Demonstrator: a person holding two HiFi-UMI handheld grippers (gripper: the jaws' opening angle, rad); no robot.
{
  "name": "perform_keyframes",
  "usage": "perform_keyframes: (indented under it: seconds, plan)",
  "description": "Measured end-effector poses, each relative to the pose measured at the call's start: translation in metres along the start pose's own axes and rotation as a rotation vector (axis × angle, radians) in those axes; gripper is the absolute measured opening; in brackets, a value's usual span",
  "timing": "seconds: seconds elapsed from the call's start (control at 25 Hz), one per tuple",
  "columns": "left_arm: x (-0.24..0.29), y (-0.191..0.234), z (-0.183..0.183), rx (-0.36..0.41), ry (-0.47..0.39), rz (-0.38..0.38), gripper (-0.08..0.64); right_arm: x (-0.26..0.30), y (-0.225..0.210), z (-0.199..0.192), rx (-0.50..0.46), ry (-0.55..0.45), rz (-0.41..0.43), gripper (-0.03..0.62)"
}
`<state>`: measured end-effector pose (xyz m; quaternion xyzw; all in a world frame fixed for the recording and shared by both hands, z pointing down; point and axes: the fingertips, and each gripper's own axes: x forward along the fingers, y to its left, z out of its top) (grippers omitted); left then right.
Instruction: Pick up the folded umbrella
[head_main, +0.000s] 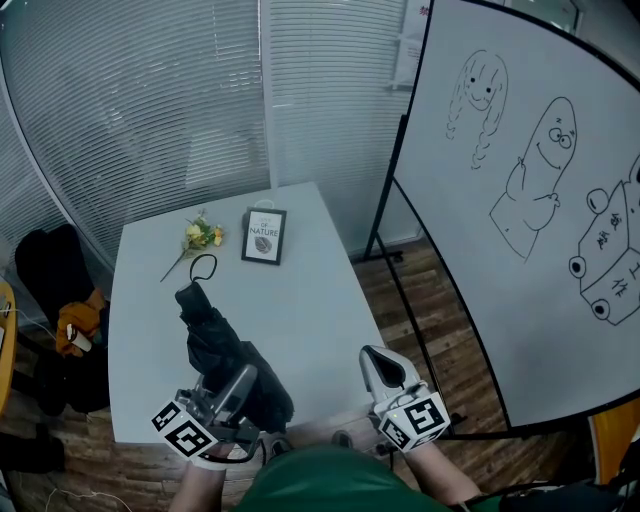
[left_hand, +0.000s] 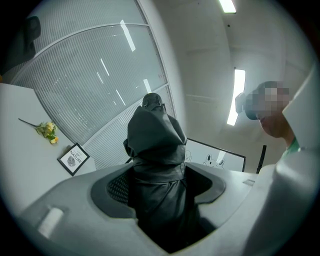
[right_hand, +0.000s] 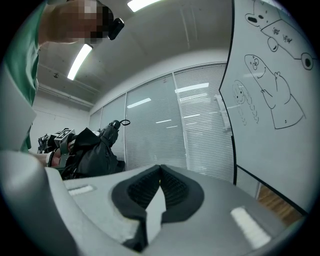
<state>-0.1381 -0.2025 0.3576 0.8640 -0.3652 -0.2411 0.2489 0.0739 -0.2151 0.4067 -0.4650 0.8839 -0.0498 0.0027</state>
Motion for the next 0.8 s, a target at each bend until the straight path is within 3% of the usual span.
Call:
perform_keyframes:
  seconds: [0.8]
  plan:
    - [-0.005, 0.017, -0.003, -0.039, 0.025, -0.004, 0.302, 0.006, 0.015, -0.007, 0.000, 0.020, 0.001, 0.003]
